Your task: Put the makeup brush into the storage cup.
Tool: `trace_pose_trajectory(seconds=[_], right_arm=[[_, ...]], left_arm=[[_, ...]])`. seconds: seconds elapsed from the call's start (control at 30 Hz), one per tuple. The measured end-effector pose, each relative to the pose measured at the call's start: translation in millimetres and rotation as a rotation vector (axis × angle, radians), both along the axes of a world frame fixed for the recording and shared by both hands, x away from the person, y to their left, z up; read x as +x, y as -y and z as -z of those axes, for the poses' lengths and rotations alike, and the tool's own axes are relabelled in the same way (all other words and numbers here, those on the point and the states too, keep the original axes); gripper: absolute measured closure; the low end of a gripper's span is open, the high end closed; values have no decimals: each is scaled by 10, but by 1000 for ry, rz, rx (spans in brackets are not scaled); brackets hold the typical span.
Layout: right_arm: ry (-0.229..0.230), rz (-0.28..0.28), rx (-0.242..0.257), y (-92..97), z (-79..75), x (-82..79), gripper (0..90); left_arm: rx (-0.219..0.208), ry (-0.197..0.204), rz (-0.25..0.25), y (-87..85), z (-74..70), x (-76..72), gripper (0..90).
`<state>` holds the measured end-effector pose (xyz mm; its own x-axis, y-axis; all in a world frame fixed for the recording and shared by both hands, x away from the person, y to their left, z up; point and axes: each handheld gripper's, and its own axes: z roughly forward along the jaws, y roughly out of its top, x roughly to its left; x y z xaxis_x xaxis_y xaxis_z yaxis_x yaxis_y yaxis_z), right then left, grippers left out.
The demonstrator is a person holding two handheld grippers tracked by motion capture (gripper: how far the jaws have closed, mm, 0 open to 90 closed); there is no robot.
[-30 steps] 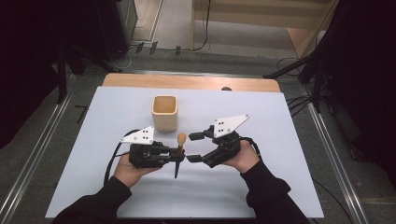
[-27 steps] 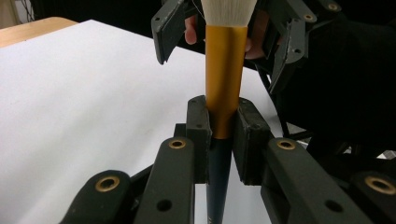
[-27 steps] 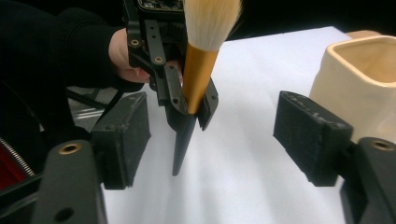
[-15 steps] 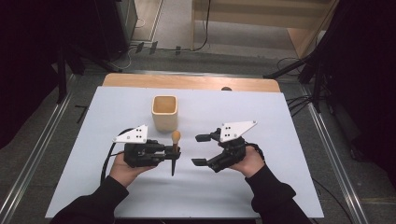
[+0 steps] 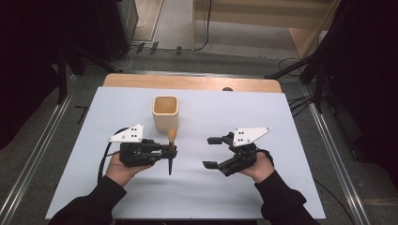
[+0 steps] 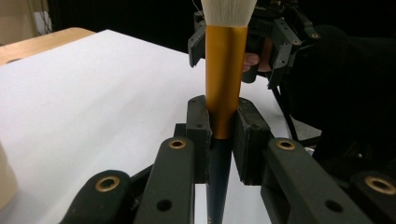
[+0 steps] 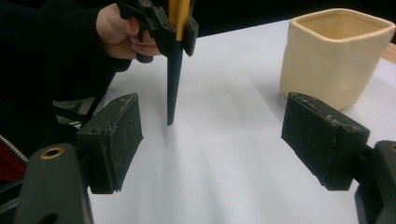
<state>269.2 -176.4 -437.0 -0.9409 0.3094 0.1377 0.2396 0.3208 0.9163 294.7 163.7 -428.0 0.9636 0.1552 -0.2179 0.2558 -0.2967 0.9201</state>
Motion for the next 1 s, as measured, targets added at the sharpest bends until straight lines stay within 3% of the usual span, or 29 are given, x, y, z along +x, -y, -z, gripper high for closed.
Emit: trace_pose_trajectory(seconds=[0.2, 0.5, 1.0], right_arm=[[-3, 17, -9, 82, 31, -32, 220], [3, 46, -1, 188, 52, -77, 220], [42, 92, -9, 347, 99, -159, 215]], left_arm=[[-15, 0, -20, -93, -22, 15, 792], [0, 11, -44, -231, -55, 44, 792], [4, 14, -98, -452, -146, 124, 791]])
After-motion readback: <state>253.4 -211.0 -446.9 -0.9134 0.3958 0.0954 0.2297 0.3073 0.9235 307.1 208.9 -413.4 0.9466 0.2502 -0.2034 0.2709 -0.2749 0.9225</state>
